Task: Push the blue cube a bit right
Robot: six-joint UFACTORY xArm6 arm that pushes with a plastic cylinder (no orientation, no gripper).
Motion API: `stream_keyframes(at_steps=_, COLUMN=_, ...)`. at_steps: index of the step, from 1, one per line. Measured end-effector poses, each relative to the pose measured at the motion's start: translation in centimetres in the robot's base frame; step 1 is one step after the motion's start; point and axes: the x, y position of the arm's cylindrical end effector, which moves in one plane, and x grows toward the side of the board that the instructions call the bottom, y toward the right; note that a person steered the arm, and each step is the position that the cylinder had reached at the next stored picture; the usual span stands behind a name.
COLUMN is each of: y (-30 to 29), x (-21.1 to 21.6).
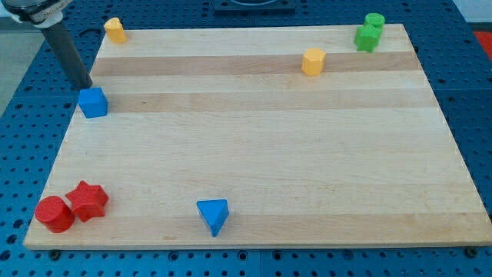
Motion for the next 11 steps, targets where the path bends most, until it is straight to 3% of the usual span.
stream_keyframes(at_steps=2, y=-0.2, x=4.1)
stream_keyframes(at_steps=11, y=2.6, x=4.3)
